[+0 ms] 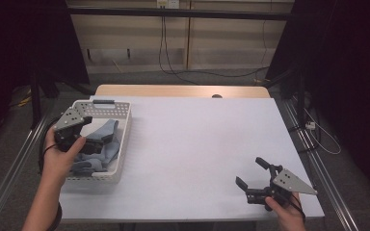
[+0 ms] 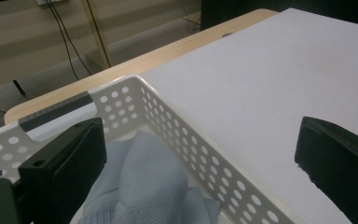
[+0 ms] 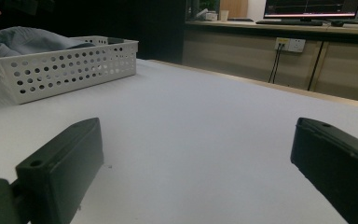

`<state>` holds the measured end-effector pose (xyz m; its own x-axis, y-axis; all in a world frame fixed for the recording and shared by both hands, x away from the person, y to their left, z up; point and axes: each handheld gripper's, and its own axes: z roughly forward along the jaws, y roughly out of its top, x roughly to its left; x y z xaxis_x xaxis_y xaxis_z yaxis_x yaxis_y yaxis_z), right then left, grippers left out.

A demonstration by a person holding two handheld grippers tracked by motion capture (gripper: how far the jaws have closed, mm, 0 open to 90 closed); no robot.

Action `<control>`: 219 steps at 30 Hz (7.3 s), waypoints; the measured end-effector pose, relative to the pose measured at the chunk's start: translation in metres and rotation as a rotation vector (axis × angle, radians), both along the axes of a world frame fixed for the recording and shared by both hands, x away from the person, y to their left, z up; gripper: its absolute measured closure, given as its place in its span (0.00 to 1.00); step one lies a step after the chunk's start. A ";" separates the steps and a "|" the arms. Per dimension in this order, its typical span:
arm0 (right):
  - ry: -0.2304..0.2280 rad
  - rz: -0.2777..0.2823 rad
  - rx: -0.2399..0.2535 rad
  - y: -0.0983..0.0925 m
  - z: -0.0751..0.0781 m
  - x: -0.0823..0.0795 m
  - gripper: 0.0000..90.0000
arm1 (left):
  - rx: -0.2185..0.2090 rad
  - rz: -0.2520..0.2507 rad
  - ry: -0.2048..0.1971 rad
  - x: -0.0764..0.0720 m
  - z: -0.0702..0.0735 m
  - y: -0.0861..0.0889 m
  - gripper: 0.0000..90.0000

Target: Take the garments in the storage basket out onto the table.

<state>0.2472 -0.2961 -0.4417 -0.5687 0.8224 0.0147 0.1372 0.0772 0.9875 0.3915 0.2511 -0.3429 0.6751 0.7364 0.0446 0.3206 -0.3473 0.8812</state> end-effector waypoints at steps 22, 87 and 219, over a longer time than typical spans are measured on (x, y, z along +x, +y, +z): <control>0.006 0.007 -0.002 0.001 -0.001 0.001 0.02 | 0.037 0.020 0.039 0.015 -0.004 0.008 0.03; 0.013 0.019 -0.001 0.002 -0.002 0.002 0.02 | 0.193 0.031 0.235 0.040 -0.021 0.024 0.03; 0.026 0.024 0.003 0.001 -0.003 0.002 0.02 | 0.250 0.170 0.557 0.069 -0.060 0.008 0.69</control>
<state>0.2487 -0.2955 -0.4444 -0.5877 0.8084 0.0325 0.1610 0.0775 0.9839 0.4608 0.2593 -0.4031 0.5213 0.8480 -0.0954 0.7766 -0.4251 0.4650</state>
